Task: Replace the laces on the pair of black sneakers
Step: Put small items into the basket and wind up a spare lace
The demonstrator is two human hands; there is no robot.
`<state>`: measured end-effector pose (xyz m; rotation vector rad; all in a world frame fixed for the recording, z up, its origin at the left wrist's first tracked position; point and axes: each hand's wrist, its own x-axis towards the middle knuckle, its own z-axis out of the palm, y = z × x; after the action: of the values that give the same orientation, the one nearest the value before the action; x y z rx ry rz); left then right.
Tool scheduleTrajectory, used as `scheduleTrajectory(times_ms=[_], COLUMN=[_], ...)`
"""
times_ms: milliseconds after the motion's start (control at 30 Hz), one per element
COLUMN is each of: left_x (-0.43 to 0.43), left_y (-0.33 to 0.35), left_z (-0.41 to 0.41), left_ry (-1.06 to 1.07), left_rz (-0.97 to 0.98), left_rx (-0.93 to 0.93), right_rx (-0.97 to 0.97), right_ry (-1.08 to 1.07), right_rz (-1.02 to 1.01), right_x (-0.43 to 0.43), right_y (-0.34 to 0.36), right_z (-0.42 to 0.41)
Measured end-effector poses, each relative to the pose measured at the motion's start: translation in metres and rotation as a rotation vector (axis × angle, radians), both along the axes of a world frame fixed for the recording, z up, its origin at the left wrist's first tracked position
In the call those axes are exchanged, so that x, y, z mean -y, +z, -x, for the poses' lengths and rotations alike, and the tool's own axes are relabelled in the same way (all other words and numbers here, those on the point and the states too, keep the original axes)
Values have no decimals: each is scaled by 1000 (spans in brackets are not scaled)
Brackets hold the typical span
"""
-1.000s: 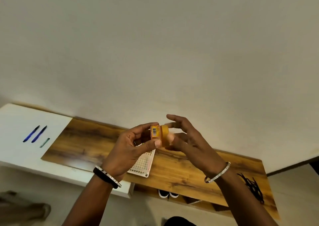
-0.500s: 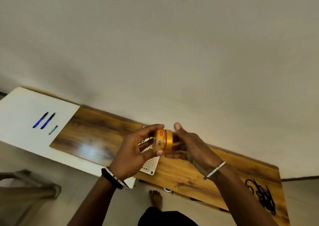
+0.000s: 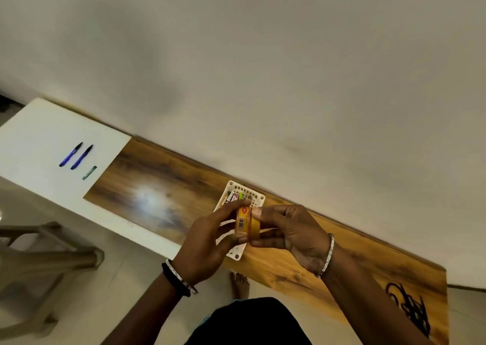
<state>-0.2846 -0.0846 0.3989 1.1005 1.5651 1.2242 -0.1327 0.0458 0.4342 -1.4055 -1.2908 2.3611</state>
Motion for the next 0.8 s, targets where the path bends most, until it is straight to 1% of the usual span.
scheduleTrajectory(times_ms=[133,200,267,333,400,467,533,633,700,800], left_x=[-2,-6,-14,-24,-32,-38,-41,-40,-37,-29], left_y=[-35,-61,-87,-111,-127,-139,-151,-170,-182,-205], left_z=[1,6,12,15,19,25,31,42,48,53], left_ry=[0,-8,57,184,315,402,415,427,453,495], left_rz=[100,199,330,421,447,471,505,563,591,638], left_rx=[81,94,104,100,25,-22,-43,-120,-152,-185], right_rx=[103,143,203,315,391,460,544,666,702,693], right_ry=[-1,-27,-56,-92,-130,-119,-53,142,239,345], right_rz=[148,211,197,104,39,-39,-180,-407,-495,-583], right_x=[-7,-9,-15,-23,-33,-42,-49,-53,-55,-58], right_y=[-37,-62,-95,-136,-173,-210,-245,-288,-311,-346], right_z=[8,12,19,26,35,44,53,74,87,106])
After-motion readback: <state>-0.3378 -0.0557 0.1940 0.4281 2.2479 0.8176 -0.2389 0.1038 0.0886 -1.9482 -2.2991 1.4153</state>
